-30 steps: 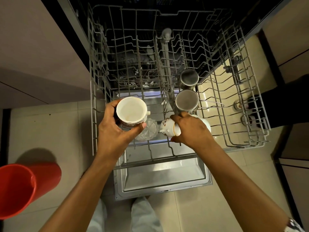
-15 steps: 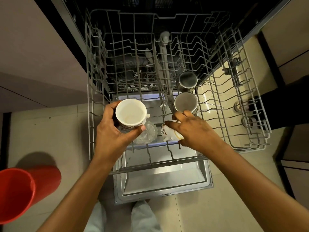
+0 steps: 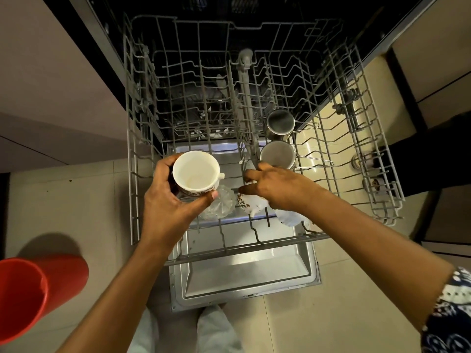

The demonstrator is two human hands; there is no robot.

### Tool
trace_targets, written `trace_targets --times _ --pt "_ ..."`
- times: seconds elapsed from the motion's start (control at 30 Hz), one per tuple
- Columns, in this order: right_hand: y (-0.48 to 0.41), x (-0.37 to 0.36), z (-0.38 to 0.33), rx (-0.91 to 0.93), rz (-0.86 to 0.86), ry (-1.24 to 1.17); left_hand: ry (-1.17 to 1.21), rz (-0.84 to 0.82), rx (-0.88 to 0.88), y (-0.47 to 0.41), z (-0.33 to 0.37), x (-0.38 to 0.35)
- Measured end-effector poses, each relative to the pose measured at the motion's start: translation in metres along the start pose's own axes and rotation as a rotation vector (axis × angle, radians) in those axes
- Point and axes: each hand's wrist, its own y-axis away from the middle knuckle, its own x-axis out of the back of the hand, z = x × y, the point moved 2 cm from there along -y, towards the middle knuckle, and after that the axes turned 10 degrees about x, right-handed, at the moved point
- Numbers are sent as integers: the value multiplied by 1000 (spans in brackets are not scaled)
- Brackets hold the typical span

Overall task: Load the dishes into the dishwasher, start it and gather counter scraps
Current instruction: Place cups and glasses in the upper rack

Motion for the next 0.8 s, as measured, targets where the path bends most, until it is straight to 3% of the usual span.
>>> trace_targets --times 0.2,0.47,0.8 --pt "-8 -15 15 15 -20 -65 -5 8 -4 -2 2 6" --pt "-8 -19 15 35 -10 46 4 1 -11 -2 4 3" --pt "-15 -18 -6 -37 101 20 31 -5 -6 1 5 3"
